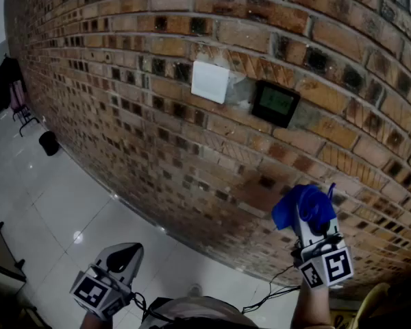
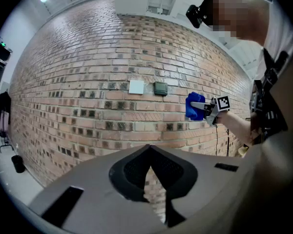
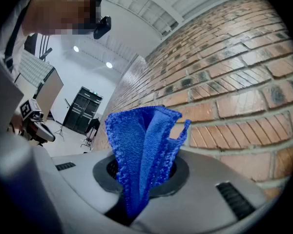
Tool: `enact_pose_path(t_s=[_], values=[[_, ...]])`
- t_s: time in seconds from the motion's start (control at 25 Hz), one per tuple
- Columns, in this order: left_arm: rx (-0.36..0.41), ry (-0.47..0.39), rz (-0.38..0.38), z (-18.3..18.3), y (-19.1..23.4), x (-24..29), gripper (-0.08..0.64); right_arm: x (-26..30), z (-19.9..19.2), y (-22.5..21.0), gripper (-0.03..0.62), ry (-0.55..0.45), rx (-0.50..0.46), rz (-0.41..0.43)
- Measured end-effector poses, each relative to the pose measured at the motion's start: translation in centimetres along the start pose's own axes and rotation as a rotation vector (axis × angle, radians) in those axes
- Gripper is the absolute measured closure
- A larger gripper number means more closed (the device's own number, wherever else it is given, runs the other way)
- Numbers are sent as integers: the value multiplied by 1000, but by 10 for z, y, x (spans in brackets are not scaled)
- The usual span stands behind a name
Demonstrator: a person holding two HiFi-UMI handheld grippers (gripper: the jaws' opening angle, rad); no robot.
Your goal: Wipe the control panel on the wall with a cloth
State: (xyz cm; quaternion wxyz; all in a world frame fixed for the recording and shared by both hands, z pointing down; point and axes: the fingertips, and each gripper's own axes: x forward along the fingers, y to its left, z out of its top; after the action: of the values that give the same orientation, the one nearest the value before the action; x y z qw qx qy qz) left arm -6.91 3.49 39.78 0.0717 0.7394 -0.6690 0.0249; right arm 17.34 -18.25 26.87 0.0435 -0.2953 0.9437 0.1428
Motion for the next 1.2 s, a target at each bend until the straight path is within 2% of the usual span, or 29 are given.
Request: enact_pose_path(t_s=[0.16,0.32,0.44,0.6,0.76,1.04,1.2], values=[[-29,-2,-35,4,41,43,557,57,23,-19,505,-76,-32,-65],[0,0,-98,10,80,70,557,103,46,-19,505,-114,-95,-104],[-17,3,-190,17,120,94,557,132,69,-9,505,-112,-172,-179],[52,7,-272,35,154,107,557,191,94,19,505,-120,-254,-193],[42,15,-346,40,178,118,557,229,96,29,505,-61,-346,-253],[39,59,-464,26,182,143,557,194,96,-11,505,13,-394,-417],[7,42,-503,28,165,157,557,160,93,-43,504,45,-406,-489]])
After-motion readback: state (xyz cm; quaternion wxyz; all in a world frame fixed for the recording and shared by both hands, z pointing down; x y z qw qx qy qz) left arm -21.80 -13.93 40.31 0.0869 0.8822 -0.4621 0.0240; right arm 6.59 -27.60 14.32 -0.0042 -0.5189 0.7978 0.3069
